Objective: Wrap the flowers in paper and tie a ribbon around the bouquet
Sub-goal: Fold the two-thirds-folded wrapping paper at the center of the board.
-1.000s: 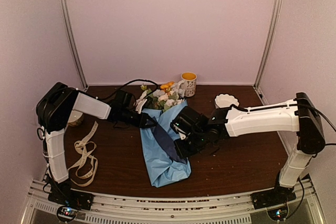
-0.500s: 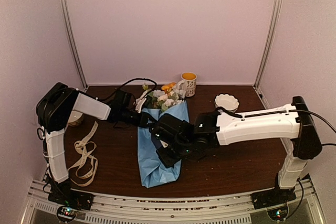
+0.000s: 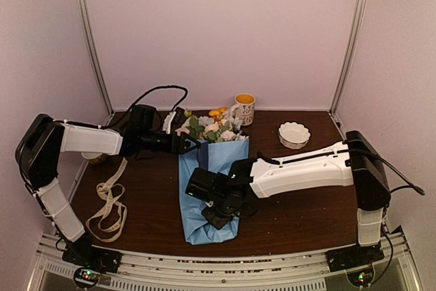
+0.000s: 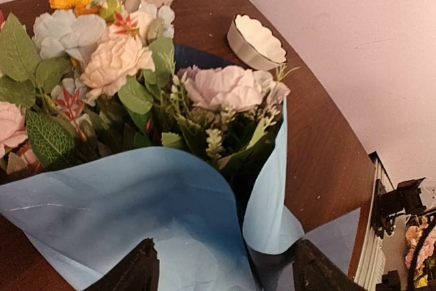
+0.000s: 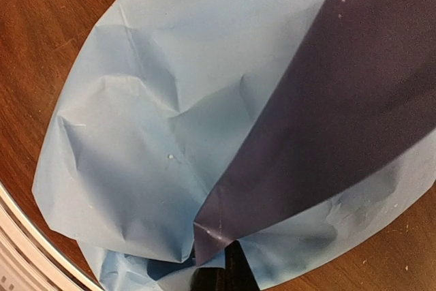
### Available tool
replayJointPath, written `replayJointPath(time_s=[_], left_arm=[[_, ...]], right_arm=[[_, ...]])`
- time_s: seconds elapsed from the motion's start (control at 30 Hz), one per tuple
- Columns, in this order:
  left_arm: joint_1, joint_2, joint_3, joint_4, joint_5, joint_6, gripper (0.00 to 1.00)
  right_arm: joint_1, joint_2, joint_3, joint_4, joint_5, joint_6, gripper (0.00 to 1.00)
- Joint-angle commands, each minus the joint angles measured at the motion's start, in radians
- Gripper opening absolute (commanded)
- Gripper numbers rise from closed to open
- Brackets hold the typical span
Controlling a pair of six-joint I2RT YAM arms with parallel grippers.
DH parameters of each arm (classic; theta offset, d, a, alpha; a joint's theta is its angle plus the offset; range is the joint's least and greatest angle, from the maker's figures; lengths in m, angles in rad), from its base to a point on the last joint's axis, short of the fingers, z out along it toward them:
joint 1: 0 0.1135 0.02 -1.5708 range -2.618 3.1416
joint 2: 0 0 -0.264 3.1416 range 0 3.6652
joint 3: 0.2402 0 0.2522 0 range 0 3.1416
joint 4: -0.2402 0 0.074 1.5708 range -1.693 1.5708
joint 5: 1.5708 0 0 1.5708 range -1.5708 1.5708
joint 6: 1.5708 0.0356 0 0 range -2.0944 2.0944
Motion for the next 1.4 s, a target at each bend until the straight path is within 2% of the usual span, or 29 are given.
replayJointPath(time_s=[0.0,0.07,0.3,0.67,0.77,1.2,1.27,1.37], left_arm=[[0.007,-0.028,-0.027,-0.007,0.023,-0.051,0.72],[-0.012,-0.019,-0.031,0.013,0.05,-0.058,0.75],[-0.098,0.015,0.04,-0.094,-0.048,-0.007,0.78],[-0.159,-0.029,0.044,-0.11,-0.032,0.044,0.82],[-0.173,-0.06,0.042,-0.154,-0.036,0.083,0.89],[-0.253,-0.133,0.053,-0.319,-0.189,0.177,0.92],[-0.261,-0.123,0.061,-0.33,-0.214,0.189,0.89],[-0.263,-0.108,0.072,-0.354,-0.258,0.192,0.69]], right_arm=[[0.007,-0.007,0.027,-0.03,0.028,-0.022,0.0],[0.01,-0.003,0.036,-0.036,0.031,-0.024,0.0],[0.021,0.018,0.068,-0.064,0.039,-0.031,0.0],[0.031,0.044,0.102,-0.103,0.061,-0.041,0.0],[0.031,0.045,0.105,-0.108,0.066,-0.041,0.0],[0.032,0.051,0.114,-0.117,0.075,-0.05,0.0],[0.033,0.052,0.115,-0.118,0.074,-0.051,0.0],[0.032,0.053,0.12,-0.121,0.075,-0.052,0.0]])
